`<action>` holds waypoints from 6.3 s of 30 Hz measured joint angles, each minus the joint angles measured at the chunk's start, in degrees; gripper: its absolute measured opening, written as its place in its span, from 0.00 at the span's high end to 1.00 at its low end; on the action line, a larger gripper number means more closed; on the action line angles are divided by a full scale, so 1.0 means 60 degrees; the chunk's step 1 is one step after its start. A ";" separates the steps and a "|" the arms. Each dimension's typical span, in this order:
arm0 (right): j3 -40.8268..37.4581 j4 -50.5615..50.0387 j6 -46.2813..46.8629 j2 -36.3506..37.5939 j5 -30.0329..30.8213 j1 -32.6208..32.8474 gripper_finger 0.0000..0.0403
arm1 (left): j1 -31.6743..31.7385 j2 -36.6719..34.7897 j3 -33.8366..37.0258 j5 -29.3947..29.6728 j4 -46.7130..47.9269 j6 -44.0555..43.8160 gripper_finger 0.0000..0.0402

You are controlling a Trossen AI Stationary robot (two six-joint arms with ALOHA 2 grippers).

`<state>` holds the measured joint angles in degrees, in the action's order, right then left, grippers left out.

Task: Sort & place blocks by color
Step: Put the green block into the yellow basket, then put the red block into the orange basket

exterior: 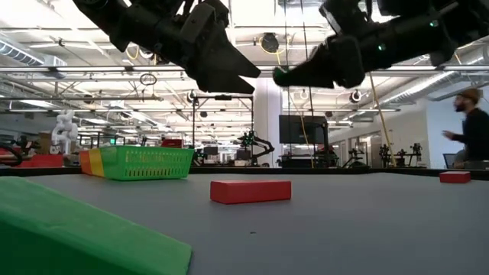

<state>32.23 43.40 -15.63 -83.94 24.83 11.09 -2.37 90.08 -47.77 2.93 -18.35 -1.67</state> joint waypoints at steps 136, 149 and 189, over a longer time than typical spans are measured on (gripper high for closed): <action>0.1381 -0.0631 -0.2752 -0.1402 0.2639 -0.0564 0.48 | 0.2638 -0.2087 0.0003 0.6472 0.9079 -0.4578 0.79; 0.1381 -0.0631 -0.2748 -0.1402 0.2639 -0.0564 0.48 | 0.3789 -0.2087 0.0873 0.6439 0.9016 -0.5417 0.69; 0.1443 -0.3448 0.3707 -0.1020 -0.4458 -0.0804 0.48 | -0.0760 -0.2758 0.0546 0.2001 0.3038 -0.1246 0.27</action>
<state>40.88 22.71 6.61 -90.06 -1.91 6.26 -6.93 73.54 -44.49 14.94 -0.12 -9.15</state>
